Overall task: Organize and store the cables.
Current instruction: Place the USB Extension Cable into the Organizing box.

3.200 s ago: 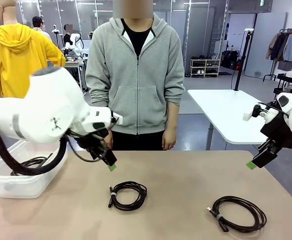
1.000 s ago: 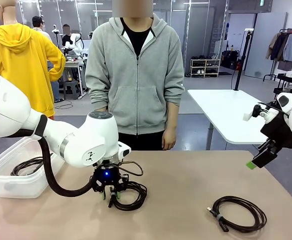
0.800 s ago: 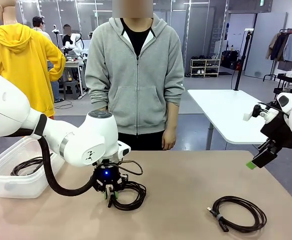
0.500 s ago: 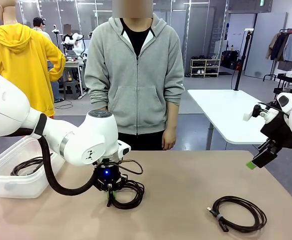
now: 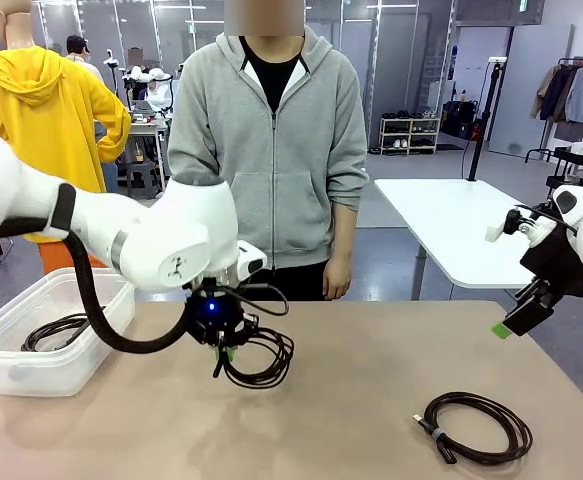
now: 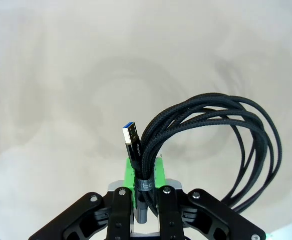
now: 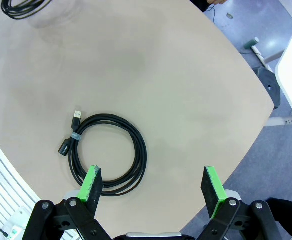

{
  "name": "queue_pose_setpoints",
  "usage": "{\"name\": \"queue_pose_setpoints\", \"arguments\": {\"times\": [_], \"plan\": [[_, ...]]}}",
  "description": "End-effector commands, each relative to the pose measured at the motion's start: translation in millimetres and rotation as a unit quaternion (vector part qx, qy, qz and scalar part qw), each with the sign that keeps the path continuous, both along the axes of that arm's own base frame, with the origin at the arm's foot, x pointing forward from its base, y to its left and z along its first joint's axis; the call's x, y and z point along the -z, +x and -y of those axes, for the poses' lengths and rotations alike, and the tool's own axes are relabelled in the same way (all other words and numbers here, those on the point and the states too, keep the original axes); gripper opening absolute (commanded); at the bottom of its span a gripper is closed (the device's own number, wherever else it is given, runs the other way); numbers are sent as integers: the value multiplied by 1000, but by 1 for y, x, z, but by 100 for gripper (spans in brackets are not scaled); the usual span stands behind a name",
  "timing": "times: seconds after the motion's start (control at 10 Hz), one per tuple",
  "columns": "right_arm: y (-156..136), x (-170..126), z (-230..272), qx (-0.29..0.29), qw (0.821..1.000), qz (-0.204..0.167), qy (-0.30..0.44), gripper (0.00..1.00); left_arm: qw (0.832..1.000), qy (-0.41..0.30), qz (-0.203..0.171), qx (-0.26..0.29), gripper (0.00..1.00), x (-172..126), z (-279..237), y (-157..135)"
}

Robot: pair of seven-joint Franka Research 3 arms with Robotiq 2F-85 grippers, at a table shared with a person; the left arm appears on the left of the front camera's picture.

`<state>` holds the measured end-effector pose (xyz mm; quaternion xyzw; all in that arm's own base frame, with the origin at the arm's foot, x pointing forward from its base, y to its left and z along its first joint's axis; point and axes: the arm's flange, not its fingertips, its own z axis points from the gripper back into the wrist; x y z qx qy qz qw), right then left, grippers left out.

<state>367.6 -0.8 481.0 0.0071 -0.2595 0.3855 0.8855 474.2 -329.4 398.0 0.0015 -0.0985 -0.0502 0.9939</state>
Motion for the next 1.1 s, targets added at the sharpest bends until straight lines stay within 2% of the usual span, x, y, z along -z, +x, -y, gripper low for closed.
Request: {"name": "queue_pose_setpoints", "arguments": {"times": [0.0, 0.1, 0.2, 0.7, 0.8, 0.9, 1.0], "plan": [[-1, 0, 0, 9, 1000, -5, 7, 100, 999, 18, 13, 27, 0, -15, 6, 4], [-1, 0, 0, 9, 1000, -5, 7, 100, 999, 15, 23, 46, 0, -16, 14, 4], [-1, 0, 0, 9, 1000, -5, 7, 100, 1000, 4, 7, 14, 0, -15, 4, -1], [-1, 0, 0, 9, 1000, -5, 7, 100, 1000, 4, 7, 14, 0, -15, 4, -1], [-1, 0, 0, 9, 1000, -5, 7, 100, 1000, 8, 9, 20, 17, -14, 3, 1], [-1, 0, 0, 9, 1000, -5, 7, 100, 999, 6, -7, 48, 17, -24, -12, 9], [-1, 0, 0, 9, 1000, -5, 7, 100, 999, 3, 4, 54, 17, -38, -28, 13]]}}
